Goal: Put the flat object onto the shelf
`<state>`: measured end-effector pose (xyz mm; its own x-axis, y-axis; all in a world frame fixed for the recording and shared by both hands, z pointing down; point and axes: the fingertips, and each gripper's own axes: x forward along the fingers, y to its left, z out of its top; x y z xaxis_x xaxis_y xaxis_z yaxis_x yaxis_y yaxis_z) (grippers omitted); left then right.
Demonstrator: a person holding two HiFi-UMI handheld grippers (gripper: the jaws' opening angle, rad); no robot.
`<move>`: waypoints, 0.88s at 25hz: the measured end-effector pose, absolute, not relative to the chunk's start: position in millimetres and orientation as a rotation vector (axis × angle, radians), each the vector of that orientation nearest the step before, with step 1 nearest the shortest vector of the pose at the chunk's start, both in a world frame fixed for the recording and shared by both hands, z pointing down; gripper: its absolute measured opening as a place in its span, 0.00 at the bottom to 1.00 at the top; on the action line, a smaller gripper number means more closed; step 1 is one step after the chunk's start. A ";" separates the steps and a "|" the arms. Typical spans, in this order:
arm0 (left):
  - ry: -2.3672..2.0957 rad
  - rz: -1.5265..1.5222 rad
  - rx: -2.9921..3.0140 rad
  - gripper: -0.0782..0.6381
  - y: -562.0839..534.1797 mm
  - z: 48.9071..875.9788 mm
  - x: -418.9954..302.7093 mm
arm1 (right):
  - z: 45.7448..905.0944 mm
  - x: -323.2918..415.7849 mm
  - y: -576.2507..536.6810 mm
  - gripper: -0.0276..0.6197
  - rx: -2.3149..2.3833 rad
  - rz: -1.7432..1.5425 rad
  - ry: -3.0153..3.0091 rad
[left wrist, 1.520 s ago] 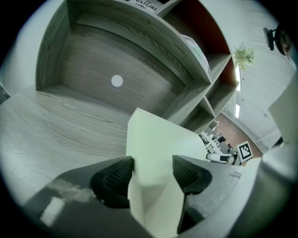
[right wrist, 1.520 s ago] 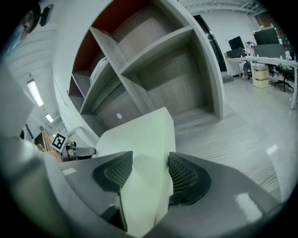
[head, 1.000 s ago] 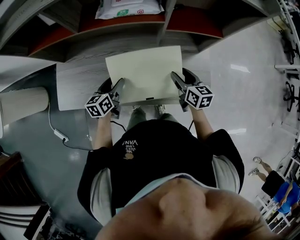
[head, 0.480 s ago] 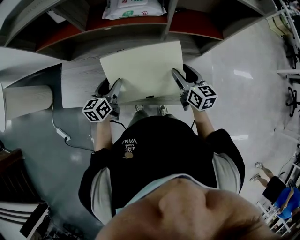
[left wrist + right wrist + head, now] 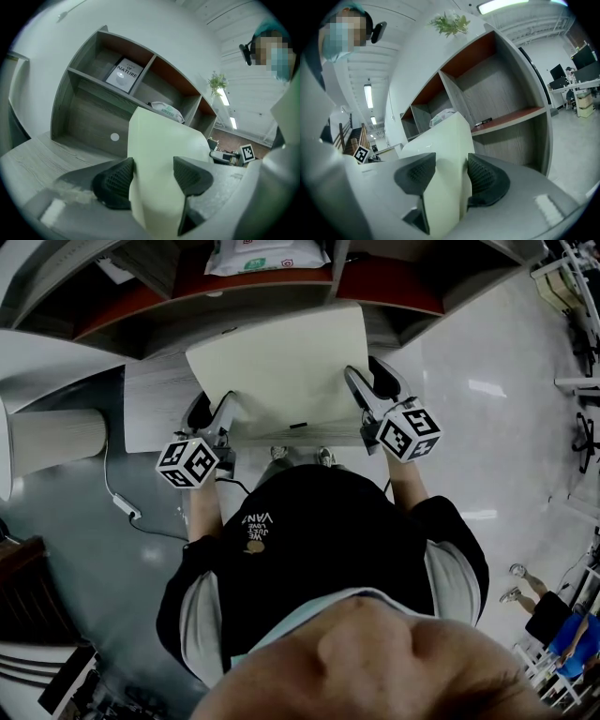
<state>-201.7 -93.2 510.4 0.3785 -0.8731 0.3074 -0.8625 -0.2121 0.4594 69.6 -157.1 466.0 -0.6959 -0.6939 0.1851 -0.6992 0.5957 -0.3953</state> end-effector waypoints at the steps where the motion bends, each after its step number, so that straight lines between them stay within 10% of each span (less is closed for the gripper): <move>1: -1.495 -0.029 2.088 0.49 -93.1 504.8 -202.1 | 460.0 69.2 -157.3 0.36 1.221 0.690 -2.810; 22: -1.597 -0.142 2.335 0.49 -106.4 399.7 -209.4 | 365.9 68.3 -163.0 0.34 1.277 0.504 -3.023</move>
<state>-209.4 -106.4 399.7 0.3746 -0.9227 0.0908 -0.8922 -0.3321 0.3060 68.3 -163.0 365.9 -0.6906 -0.7218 -0.0461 -0.6678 0.6608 -0.3428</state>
